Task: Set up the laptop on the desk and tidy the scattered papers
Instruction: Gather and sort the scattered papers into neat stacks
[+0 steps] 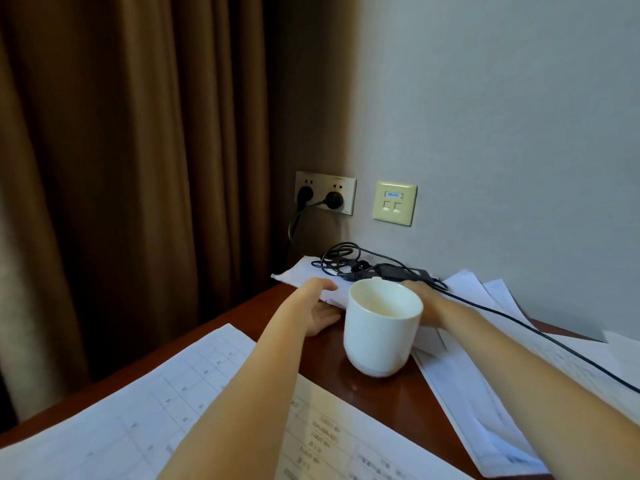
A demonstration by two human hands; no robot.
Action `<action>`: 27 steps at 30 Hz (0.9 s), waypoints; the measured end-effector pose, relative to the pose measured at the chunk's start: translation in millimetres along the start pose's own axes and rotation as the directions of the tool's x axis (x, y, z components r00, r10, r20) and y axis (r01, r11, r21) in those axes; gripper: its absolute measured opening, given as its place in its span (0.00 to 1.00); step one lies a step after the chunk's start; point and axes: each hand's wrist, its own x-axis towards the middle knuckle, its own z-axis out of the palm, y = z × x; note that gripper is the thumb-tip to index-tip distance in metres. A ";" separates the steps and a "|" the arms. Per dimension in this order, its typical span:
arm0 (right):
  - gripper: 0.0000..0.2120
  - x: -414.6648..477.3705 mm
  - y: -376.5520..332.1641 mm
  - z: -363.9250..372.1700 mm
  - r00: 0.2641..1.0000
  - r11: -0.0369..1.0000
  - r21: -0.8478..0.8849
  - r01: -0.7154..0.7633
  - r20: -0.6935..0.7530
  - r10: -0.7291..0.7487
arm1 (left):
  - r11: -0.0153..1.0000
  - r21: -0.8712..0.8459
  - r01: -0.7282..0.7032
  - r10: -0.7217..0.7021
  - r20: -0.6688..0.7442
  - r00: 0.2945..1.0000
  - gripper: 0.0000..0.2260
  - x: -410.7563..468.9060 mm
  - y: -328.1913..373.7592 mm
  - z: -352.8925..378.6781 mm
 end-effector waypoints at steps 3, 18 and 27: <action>0.12 17.2 7.0 1.7 0.994 0.998 -0.062 -0.022 -0.111 0.015 | 0.976 0.204 -0.074 0.089 -0.063 0.994 0.14 11.1 1.4 12.1; 0.36 66.3 36.5 11.3 0.957 0.957 -0.027 -0.287 -0.051 0.286 | 0.881 0.459 -0.116 0.159 -0.057 0.986 0.06 13.9 5.1 21.0; 0.25 61.3 39.1 11.7 0.974 0.979 0.020 -0.204 -0.092 0.205 | 0.953 0.259 -0.154 0.193 -0.132 0.972 0.14 12.7 -4.9 16.7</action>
